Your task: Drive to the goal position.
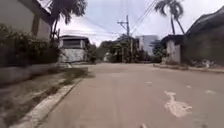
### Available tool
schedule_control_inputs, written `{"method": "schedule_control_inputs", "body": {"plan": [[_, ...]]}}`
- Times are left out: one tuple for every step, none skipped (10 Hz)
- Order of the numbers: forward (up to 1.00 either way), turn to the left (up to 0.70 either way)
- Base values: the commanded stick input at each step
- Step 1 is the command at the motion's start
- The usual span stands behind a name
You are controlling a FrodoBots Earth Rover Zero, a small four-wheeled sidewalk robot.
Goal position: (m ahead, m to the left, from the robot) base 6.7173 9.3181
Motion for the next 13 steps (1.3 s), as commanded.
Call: {"method": "schedule_control_inputs", "body": {"plan": [[1.00,0.00],[1.00,0.00],[1.00,0.00],[1.00,0.00],[1.00,0.00],[1.00,0.00],[1.00,0.00],[1.00,0.00],[1.00,0.00],[1.00,0.00],[1.00,-0.02],[1.00,-0.17],[1.00,-0.39]]}}
